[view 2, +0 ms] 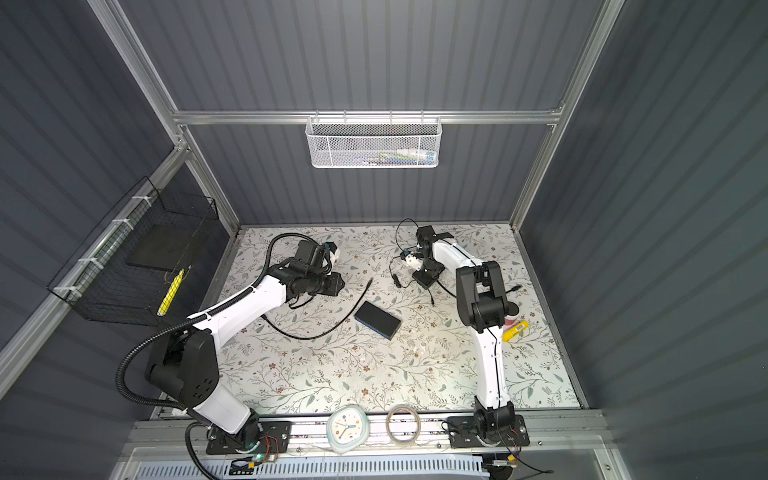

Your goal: Insert the plug into the switch port

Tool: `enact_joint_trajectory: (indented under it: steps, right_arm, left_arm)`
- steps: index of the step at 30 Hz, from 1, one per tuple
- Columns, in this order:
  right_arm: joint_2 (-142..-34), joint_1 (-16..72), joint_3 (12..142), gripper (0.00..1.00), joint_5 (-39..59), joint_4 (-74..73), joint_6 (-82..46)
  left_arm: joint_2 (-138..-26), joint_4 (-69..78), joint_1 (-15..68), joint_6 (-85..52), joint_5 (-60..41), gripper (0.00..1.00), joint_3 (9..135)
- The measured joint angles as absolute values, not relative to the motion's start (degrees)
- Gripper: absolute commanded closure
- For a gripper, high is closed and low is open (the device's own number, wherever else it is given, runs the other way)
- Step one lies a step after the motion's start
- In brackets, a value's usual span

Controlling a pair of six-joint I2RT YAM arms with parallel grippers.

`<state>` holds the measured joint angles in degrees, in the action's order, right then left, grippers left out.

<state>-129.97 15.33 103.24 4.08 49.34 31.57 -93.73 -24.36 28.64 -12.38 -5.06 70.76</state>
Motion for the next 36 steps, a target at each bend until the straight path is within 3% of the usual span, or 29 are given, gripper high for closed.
enact_joint_trajectory:
  steps: [8,17,28,36]
  right_arm:
    - [-124.1,15.5,95.7,1.0,9.8,46.7,20.4]
    - [-100.8,15.5,71.0,1.0,17.7,29.8,-8.2]
    - [-84.0,15.7,51.3,1.0,11.0,11.4,-40.1]
    - [-81.3,16.6,49.8,1.0,7.9,6.7,-48.0]
  left_arm:
    - [-94.3,-23.6,28.6,-12.4,-6.4,0.72,70.7]
    - [-94.2,-17.7,29.1,-14.6,-11.8,0.71,65.9]
    - [-101.7,-3.2,42.0,-21.0,-20.8,0.64,64.1]
    - [-106.6,2.8,45.0,-24.6,-26.2,0.64,65.3]
